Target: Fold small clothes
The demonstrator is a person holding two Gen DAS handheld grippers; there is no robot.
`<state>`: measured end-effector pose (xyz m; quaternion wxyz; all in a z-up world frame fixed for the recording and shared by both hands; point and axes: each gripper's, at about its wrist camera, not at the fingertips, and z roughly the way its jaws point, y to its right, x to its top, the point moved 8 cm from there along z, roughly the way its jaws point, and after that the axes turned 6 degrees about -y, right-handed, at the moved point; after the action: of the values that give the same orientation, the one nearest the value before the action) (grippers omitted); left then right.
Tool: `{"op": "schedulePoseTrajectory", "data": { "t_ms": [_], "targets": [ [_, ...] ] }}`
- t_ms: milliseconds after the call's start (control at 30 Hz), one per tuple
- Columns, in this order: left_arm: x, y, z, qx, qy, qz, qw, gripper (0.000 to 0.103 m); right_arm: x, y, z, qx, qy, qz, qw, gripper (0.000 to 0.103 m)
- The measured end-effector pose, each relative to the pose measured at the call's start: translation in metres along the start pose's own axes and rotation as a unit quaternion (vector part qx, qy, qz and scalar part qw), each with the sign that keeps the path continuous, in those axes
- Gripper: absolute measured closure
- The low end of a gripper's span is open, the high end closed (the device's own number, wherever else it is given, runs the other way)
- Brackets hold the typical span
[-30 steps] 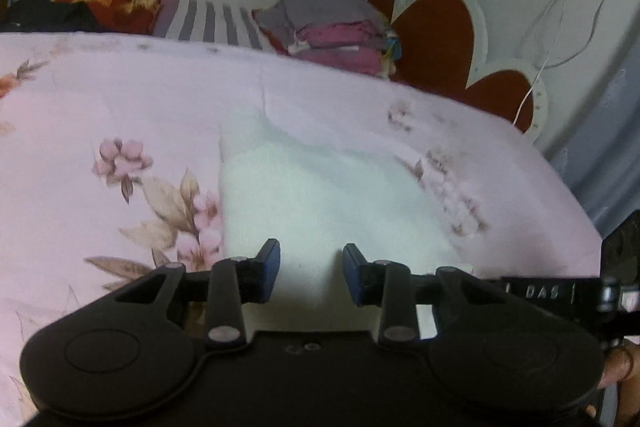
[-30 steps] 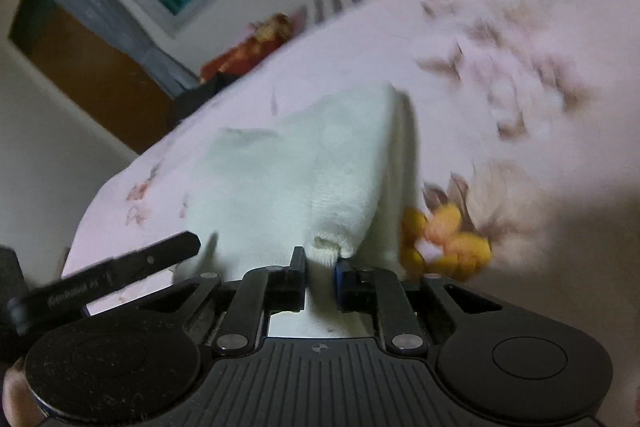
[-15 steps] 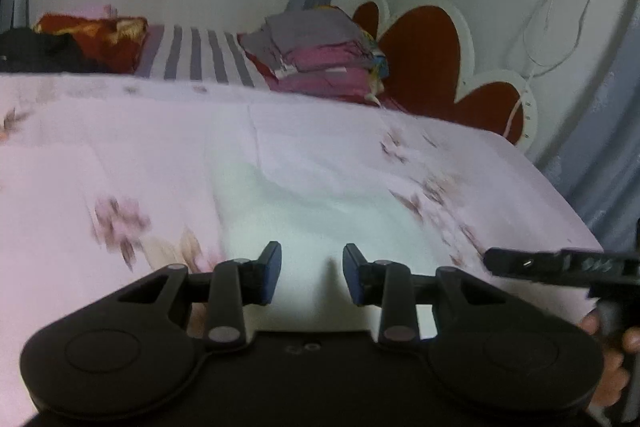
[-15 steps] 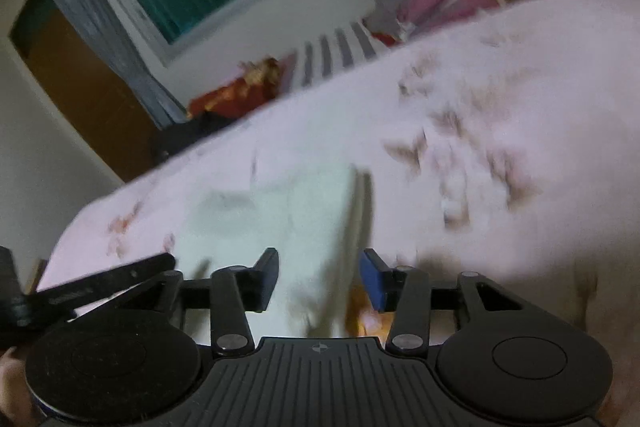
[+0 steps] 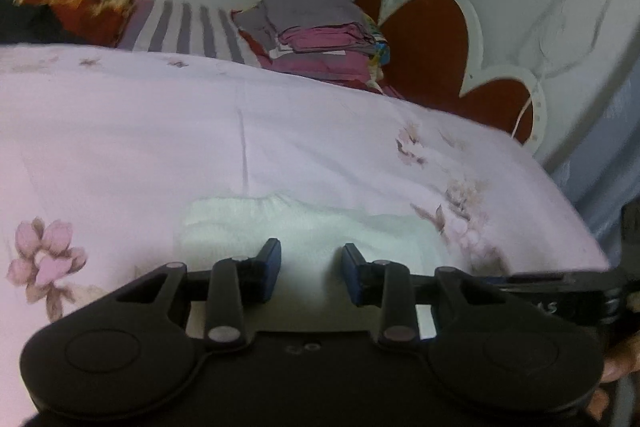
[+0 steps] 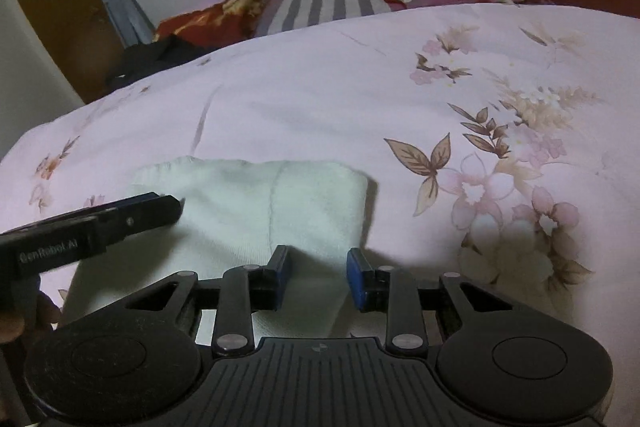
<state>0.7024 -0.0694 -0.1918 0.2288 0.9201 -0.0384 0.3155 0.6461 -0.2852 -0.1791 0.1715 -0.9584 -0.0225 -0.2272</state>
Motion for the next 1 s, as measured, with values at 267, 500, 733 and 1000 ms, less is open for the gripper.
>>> {"op": "schedulePoseTrajectory", "data": {
  "t_ms": [267,500,733,1000],
  "targets": [
    [-0.043,0.009,-0.041,-0.013,-0.016,0.0,0.9998,0.071,-0.027,-0.022,-0.028,0.016,0.012,-0.05,0.999,0.073],
    [-0.061,0.03,-0.049,-0.017,-0.028,0.023,0.9992,0.071,-0.034,-0.021,-0.036,-0.025,0.022,-0.055,0.998,0.063],
    [-0.123,0.028,-0.064,-0.065,-0.054,-0.032,0.9959,0.071,-0.091,-0.044,-0.052,-0.011,-0.019,-0.088,0.996,0.064],
    [-0.14,0.021,-0.116,-0.045,-0.025,-0.019,0.9985,0.069,-0.145,-0.029,-0.099,0.027,0.006,0.005,1.0,0.064]
  ]
}}
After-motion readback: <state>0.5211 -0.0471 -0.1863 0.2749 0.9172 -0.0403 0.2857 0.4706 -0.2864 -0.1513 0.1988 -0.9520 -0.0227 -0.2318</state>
